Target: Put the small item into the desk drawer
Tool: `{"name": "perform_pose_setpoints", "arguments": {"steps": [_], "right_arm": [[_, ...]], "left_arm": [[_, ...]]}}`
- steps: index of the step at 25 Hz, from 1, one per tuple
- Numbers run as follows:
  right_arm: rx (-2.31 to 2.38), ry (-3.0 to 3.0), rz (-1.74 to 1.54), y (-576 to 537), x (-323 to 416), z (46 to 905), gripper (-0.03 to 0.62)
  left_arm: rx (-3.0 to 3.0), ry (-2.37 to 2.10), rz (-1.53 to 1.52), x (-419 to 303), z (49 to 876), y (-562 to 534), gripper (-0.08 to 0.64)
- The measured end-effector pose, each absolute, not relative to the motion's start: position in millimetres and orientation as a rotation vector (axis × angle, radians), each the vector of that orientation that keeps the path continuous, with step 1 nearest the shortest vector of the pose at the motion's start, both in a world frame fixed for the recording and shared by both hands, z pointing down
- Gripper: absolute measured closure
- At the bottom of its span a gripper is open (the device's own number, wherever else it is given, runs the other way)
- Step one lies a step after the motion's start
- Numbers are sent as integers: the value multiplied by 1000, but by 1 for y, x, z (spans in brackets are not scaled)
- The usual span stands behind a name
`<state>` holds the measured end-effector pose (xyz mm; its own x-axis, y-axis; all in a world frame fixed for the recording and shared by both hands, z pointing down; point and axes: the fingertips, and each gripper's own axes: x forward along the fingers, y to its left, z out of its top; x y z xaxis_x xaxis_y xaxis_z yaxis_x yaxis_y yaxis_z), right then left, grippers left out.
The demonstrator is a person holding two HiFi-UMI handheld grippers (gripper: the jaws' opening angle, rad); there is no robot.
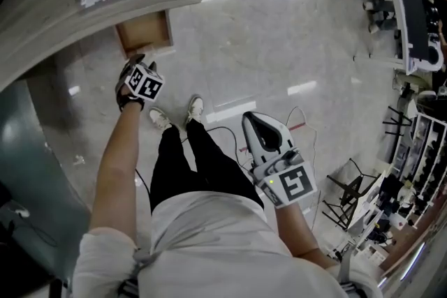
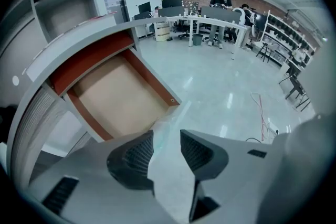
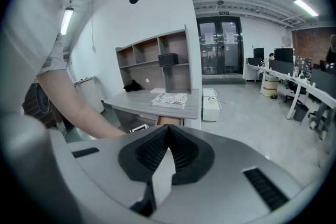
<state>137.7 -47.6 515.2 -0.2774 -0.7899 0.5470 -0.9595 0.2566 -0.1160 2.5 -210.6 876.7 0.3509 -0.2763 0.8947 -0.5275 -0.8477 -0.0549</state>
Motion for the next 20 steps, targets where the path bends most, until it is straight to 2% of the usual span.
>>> {"name": "perform_pose_setpoints", "arguments": {"steps": [9, 14, 20], "right_arm": [[1495, -2332, 505, -74, 100, 488, 569], [1441, -2417, 429, -90, 86, 461, 569], [1372, -2538, 367, -109, 75, 423, 569]], "left_arm": [[2356, -974, 1325, -49, 806, -206, 407], [2312, -1137, 1178, -80, 757, -206, 535], [2234, -1253, 1050, -109, 704, -202, 543]]}}
